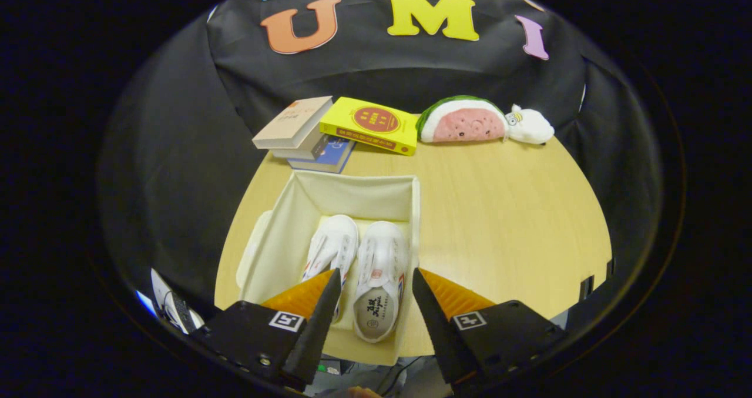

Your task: Open the storage box then place both shoes into the box .Put the left shoe in first, then the right shoe, with the right side of both shoes facing outward in a uniform manner.

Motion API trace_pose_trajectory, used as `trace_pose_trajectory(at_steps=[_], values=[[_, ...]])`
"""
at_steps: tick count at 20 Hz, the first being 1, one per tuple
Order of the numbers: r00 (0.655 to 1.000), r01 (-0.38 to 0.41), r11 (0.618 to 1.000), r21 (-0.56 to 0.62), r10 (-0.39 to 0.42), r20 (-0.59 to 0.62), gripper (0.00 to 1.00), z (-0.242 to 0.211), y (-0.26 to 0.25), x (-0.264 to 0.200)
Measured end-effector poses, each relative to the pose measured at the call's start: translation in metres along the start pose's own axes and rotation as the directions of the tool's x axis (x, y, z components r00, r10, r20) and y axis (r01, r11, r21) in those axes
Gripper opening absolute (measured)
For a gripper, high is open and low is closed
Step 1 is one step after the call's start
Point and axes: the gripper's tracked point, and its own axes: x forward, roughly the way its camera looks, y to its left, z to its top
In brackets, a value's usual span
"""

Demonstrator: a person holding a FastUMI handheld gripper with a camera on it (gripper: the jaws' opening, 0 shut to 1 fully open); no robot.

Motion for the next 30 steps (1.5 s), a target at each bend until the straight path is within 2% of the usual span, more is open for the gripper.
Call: trace_pose_trajectory(at_steps=[3, 6, 10, 14, 18, 22, 26, 27, 30], values=[[1.0, -0.029, 0.999, -0.027, 0.029, 0.004, 0.88, 0.0, -0.022, -0.004], [0.998, -0.018, 0.997, -0.075, 0.023, 0.06, 0.98, 0.009, -0.056, -0.015], [0.988, 0.006, 0.994, -0.106, 0.01, 0.155, 0.97, 0.021, -0.1, -0.037], [0.962, 0.055, 0.993, -0.102, -0.025, 0.273, 0.97, 0.041, -0.139, -0.078], [0.903, 0.102, 0.994, -0.025, -0.082, 0.421, 0.97, 0.074, -0.166, -0.137], [0.798, 0.118, 0.992, 0.045, -0.121, 0.59, 0.97, 0.113, -0.178, -0.204], [0.702, 0.125, 0.991, 0.054, -0.126, 0.701, 0.96, 0.134, -0.17, -0.261], [0.686, 0.132, 0.99, 0.055, -0.131, 0.716, 0.96, 0.136, -0.168, -0.269], [0.674, 0.138, 0.989, 0.048, -0.129, 0.727, 0.96, 0.136, -0.154, -0.285]])
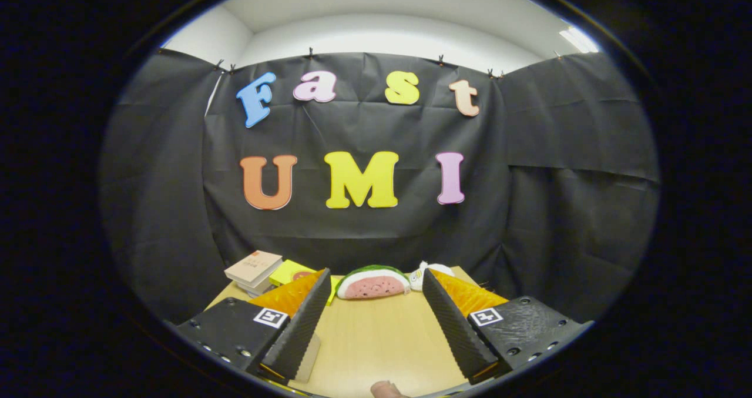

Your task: Open the storage box then place both shoes into the box .Put the left shoe in first, then the right shoe, with the right side of both shoes facing outward in a uniform manner.

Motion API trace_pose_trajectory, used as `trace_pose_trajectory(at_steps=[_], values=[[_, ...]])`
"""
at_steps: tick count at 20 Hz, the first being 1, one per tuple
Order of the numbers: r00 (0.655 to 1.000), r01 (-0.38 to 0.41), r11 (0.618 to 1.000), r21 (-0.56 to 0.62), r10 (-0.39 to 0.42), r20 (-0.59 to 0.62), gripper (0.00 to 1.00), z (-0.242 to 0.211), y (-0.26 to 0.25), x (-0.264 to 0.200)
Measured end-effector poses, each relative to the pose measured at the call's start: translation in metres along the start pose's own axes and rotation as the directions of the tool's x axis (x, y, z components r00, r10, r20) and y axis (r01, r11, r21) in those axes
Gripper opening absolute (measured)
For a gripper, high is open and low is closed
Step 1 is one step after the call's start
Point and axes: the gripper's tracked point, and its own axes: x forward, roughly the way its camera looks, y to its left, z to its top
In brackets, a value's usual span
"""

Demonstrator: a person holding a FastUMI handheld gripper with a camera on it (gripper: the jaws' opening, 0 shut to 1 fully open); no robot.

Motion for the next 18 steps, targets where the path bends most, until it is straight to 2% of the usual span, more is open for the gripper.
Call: trace_pose_trajectory(at_steps=[4, 18], values=[[0.999, -0.025, 1.0, -0.013, 0.025, 0.031, 0.96, 0.014, 0.016, -0.006], [1.0, 0.023, 0.999, -0.023, -0.022, 0.013, 0.98, 0.007, 0.002, 0.006]])
